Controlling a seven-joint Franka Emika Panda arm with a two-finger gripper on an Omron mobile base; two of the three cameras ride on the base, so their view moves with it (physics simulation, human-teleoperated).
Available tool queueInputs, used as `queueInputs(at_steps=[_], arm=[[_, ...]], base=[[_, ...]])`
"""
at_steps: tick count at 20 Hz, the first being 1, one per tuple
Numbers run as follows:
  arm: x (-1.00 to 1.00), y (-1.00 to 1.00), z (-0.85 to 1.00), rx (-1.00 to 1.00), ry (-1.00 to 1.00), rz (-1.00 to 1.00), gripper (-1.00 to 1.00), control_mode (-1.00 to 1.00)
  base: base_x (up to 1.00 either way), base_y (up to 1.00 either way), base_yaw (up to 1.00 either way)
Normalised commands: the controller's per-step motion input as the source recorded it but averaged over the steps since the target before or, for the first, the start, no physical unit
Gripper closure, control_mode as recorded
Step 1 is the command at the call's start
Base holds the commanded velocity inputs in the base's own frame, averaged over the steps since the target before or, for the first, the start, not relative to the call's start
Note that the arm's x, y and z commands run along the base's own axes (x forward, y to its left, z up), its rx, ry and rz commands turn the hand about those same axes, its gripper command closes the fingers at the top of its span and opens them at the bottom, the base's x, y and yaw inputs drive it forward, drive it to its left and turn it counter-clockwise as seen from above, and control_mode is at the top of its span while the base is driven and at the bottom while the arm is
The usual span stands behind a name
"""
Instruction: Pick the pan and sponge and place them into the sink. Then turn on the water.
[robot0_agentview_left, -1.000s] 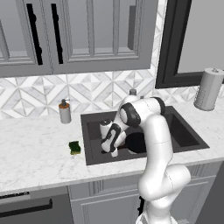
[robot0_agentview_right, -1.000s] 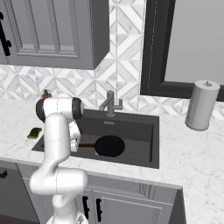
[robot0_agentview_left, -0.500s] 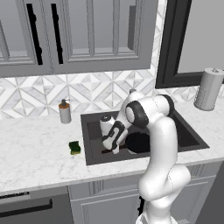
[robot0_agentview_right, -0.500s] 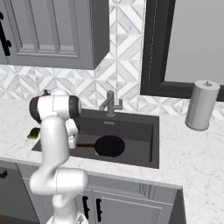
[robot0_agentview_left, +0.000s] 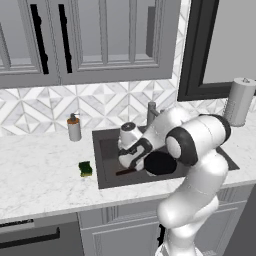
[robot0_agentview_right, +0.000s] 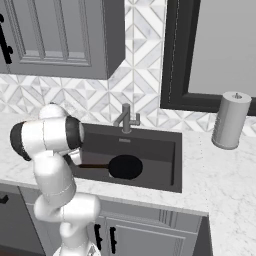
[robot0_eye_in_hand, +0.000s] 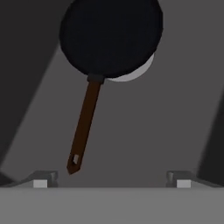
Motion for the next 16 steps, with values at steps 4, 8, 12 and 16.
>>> queueInputs(at_steps=[4, 8, 12, 16], arm=[[-0.34, -0.1, 1.0, 0.06, 0.0, 0.11, -1.0, -1.0], [-0.2, -0.2, 1.0, 0.08, 0.0, 0.11, -1.0, -1.0], [-0.46, -0.05, 0.77, 0.03, 0.0, 0.19, -1.0, -1.0], [-0.51, 0.0, 0.38, 0.01, 0.0, 0.38, -1.0, -1.0]], base=[[0.0, 0.0, 0.0], [0.0, 0.0, 0.0], [0.0, 0.0, 0.0], [0.0, 0.0, 0.0]])
